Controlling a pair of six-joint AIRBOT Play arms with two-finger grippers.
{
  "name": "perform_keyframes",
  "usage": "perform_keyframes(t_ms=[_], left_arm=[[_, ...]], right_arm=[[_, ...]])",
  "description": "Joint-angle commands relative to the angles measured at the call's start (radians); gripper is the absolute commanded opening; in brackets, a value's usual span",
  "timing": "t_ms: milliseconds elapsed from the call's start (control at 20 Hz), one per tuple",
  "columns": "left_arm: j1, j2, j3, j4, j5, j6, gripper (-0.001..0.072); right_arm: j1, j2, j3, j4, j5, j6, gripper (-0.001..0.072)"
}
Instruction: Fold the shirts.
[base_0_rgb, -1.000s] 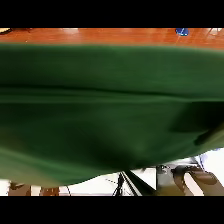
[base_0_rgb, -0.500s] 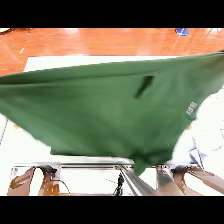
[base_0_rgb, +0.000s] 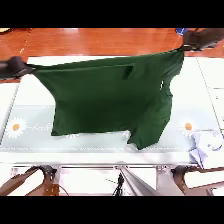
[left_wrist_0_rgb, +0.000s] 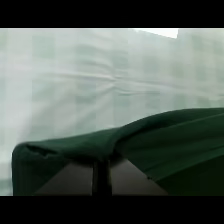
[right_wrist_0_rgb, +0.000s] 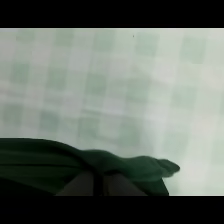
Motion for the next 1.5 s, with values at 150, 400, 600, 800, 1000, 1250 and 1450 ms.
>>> perform_keyframes(t_ms=[150, 400, 600, 800, 1000, 1250, 1450], left_arm=[[-0.114, -0.308, 0.015, -0.009, 0.358, 0.011, 0.0029], [-0.177, -0.410, 0.015, -0.009, 0.558, 0.011, 0.0029], [-0.202, -0.457, 0.015, -0.005, 0.601, 0.011, 0.0029], [-0.175, -0.452, 0.036, 0.107, 0.383, 0.011, 0.0029], [-0.156, -0.452, 0.048, 0.205, 0.158, 0.010, 0.0029], [-0.142, -0.451, 0.080, 0.198, 0.095, 0.006, 0.0389], [-0.051, -0.444, 0.249, 0.203, -0.209, 0.007, 0.0477]], right_arm=[[0.000, -0.202, 0.000, 0.016, -0.196, 0.001, 0.0020], [0.000, -0.317, 0.000, 0.012, -0.205, 0.022, 0.0021], [0.000, -0.346, 0.000, 0.007, -0.142, 0.060, 0.0021], [0.000, -0.321, 0.000, -0.035, 0.063, 0.051, 0.0021], [0.000, -0.322, 0.000, -0.042, 0.148, 0.073, 0.0021], [0.000, -0.319, 0.001, -0.019, 0.225, 0.027, 0.0294], [-0.006, -0.244, 0.000, -0.243, 0.469, 0.004, 0.0358]])
